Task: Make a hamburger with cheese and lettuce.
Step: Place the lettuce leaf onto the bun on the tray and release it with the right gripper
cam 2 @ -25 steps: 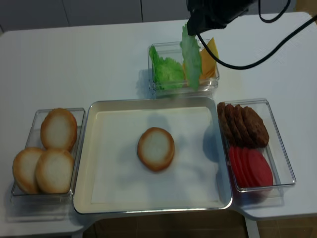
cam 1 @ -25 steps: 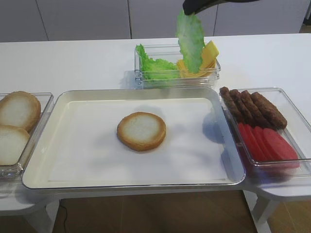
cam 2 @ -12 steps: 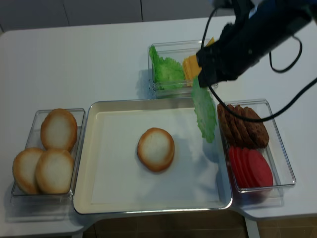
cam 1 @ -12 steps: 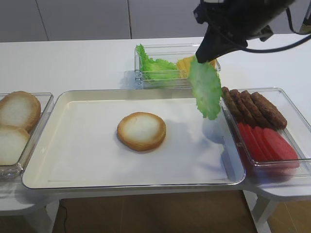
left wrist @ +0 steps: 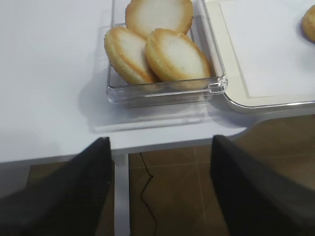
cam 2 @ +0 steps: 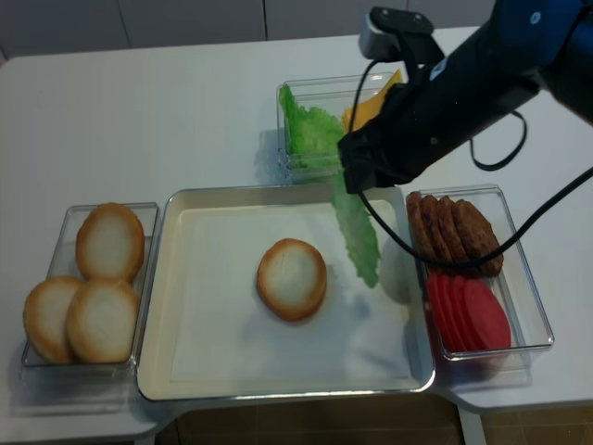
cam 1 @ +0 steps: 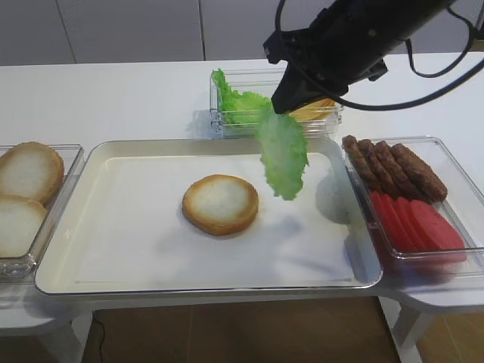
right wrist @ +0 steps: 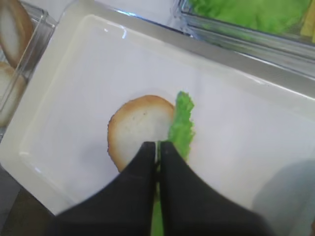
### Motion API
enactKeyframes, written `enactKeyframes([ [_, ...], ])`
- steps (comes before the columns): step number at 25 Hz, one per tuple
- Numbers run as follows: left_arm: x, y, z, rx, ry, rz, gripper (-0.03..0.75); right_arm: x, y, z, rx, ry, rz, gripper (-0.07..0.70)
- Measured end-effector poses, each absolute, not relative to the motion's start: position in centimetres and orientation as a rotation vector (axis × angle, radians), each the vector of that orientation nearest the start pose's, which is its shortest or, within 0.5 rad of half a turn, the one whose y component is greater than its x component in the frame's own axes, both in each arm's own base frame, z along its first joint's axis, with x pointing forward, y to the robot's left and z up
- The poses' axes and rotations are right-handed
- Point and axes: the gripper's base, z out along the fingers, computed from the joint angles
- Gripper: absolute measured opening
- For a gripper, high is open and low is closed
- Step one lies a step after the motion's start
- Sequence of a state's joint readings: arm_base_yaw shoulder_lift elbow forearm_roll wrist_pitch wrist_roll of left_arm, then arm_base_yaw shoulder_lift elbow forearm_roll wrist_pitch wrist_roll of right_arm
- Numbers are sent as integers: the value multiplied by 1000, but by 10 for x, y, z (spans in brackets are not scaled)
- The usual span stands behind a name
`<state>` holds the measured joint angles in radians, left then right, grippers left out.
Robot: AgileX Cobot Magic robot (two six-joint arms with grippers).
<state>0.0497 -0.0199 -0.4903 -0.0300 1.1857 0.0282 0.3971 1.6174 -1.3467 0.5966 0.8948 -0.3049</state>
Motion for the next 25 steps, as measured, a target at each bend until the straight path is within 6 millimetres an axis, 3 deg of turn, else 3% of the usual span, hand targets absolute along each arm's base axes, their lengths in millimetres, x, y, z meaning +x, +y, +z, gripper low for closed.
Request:
enactKeyframes([
  [7,-12,-3,265,-19,2159,8,468,310,173,314,-526,2466,746,6],
  [19,-12,-3,265,-19,2158,9,468,319,201,277,-567,2528,750,6],
  [25,-12,-3,265,-19,2158,9,468,317,212,273,-581,2512,757,6],
])
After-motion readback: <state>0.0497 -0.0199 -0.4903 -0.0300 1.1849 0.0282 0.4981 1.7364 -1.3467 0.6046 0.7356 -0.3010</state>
